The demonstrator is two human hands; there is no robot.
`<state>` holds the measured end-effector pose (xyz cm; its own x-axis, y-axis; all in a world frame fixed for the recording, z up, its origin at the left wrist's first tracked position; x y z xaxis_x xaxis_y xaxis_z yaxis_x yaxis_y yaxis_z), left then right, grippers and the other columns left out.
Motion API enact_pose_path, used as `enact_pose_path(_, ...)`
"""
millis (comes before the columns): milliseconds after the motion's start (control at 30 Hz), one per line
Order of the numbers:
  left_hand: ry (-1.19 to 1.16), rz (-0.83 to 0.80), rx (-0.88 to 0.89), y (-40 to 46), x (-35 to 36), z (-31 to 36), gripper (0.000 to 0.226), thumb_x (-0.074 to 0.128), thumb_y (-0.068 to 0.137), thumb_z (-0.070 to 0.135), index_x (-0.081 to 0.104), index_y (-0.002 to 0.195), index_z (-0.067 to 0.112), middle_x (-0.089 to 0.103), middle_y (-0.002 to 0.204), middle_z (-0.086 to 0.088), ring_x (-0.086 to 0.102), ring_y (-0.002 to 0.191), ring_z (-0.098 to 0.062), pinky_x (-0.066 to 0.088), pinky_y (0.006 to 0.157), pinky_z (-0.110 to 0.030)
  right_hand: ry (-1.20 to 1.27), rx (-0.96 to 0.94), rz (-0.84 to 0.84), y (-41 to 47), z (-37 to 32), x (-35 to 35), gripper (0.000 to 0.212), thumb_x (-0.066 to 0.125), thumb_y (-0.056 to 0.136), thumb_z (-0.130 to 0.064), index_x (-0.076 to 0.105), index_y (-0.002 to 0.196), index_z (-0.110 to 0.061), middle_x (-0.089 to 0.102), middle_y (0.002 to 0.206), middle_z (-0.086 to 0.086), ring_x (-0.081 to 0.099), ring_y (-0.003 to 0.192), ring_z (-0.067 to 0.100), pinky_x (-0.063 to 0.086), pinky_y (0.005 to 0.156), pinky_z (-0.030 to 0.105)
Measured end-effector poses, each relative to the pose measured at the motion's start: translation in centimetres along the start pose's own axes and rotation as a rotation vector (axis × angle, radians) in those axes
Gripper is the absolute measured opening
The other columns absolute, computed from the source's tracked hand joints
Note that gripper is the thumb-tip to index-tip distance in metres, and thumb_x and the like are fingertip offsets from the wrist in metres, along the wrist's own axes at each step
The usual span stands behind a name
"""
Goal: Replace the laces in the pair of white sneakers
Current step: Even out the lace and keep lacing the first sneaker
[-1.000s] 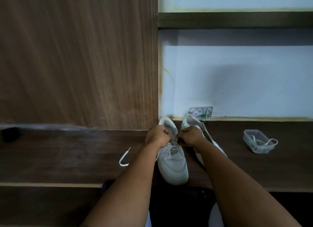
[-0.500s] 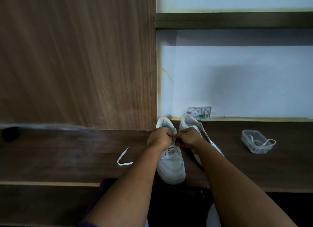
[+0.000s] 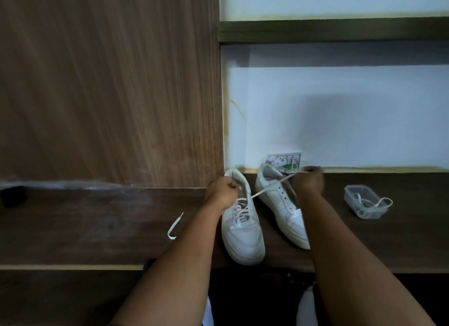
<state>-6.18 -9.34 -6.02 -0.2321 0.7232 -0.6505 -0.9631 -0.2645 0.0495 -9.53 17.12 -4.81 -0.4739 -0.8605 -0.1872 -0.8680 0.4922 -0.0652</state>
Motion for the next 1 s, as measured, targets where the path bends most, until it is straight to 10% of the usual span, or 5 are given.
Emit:
enact_pose_path(267,0.015,-0.242,-0.1,-0.2,0.3,-3.0,0.018,0.068,0.089,0.028,0.058,0.082,0.015,0.061,0.082,0.001,0.055,0.074,-0.009,0.047,0.065,-0.026,0.407,-0.393,0.313,-1.6,-6.9,-6.2,0.033,0.036,0.09,0.0,0.045,0.11,-0.025,0.046,0.085,-0.006,0.049,0.075,0.013,0.042,0.068,0.032)
enact_pose_path(467,0.016,-0.306,-0.084,-0.5,2.0,-2.4,0.018,0.055,0.096,0.016,0.065,0.101,0.002,0.066,0.1,-0.019,0.059,0.089,-0.025,0.048,0.089,-0.035,-0.958,-0.725,-0.622,-7.0,-2.7,8.8,0.033,0.045,0.097,-0.04,0.065,0.105,-0.015,0.066,0.107,0.009,0.06,0.098,0.023,0.045,0.081,0.029)
enact_pose_path(600,0.019,-0.335,-0.095,-0.1,2.3,-2.9,0.017,0.055,0.097,0.016,0.064,0.088,0.005,0.064,0.089,-0.014,0.061,0.082,-0.023,0.049,0.083,-0.033,-1.034,-0.634,-0.805,-8.1,0.8,10.3,0.028,0.047,0.099,-0.026,0.062,0.109,-0.005,0.064,0.11,0.009,0.057,0.106,0.024,0.04,0.083,0.026)
enact_pose_path(867,0.005,-0.356,-0.123,-0.2,2.0,-3.5,0.027,0.062,0.093,0.02,0.066,0.112,0.001,0.063,0.101,-0.009,0.051,0.079,-0.014,0.041,0.077,-0.028,-0.576,-0.267,-0.505,-0.4,0.7,3.7,0.033,0.047,0.097,-0.019,0.062,0.069,-0.017,0.065,0.079,0.006,0.054,0.06,0.014,0.039,0.052,0.022)
enact_pose_path(1000,-0.009,-0.377,-0.205,-0.6,1.7,-3.6,0.024,0.061,0.092,0.018,0.064,0.113,0.004,0.059,0.101,-0.007,0.051,0.085,-0.016,0.043,0.07,-0.03,-0.851,-0.259,-0.429,-1.0,1.1,3.7,0.045,0.043,0.098,-0.04,0.055,0.118,-0.002,0.06,0.119,0.019,0.059,0.105,0.031,0.045,0.084,0.032)
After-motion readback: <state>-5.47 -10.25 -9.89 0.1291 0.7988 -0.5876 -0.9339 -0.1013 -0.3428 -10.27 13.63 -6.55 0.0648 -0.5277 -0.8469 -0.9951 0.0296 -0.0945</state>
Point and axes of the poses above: each hand's wrist, its own y-axis towards the middle knuckle, its own x-axis out of the palm, z = x × y, the point moved 9 cm from there along y, towards the middle knuckle
